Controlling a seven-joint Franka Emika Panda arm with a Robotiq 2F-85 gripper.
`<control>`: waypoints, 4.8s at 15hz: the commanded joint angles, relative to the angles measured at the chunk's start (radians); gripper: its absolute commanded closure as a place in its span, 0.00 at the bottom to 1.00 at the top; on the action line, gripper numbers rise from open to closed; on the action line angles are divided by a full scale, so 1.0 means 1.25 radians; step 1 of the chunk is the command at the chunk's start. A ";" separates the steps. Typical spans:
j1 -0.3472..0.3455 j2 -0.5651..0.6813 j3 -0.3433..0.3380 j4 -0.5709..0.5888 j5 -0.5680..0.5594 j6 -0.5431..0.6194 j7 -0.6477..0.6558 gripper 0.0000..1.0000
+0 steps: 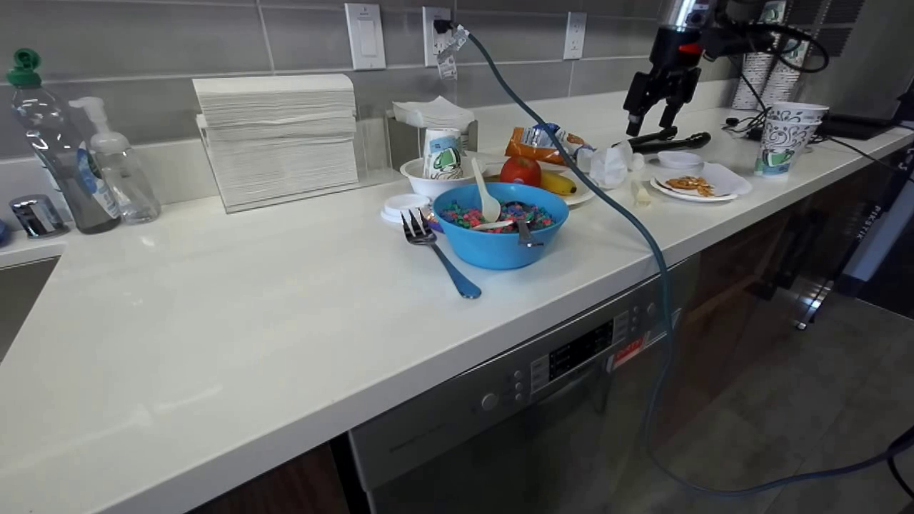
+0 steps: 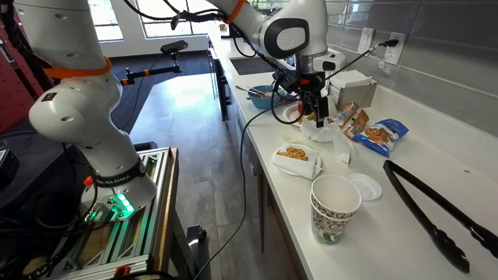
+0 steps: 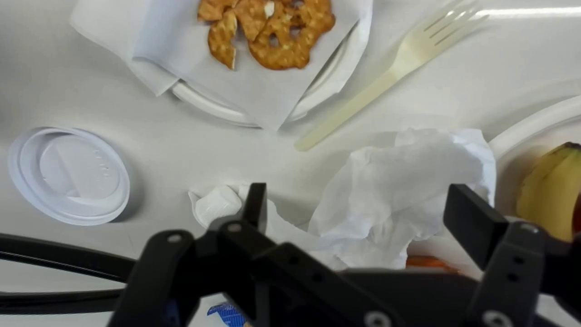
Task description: Use the paper towel to clean the right packet
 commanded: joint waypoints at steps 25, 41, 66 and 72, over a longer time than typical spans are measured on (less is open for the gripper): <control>0.112 0.041 -0.080 0.092 0.011 -0.045 0.344 0.99; 0.107 -0.200 0.065 -0.076 0.028 -0.007 0.083 0.99; 0.070 0.297 -0.073 0.437 -0.247 0.297 0.267 0.99; 0.151 0.520 -0.172 0.683 -0.194 0.322 0.291 0.99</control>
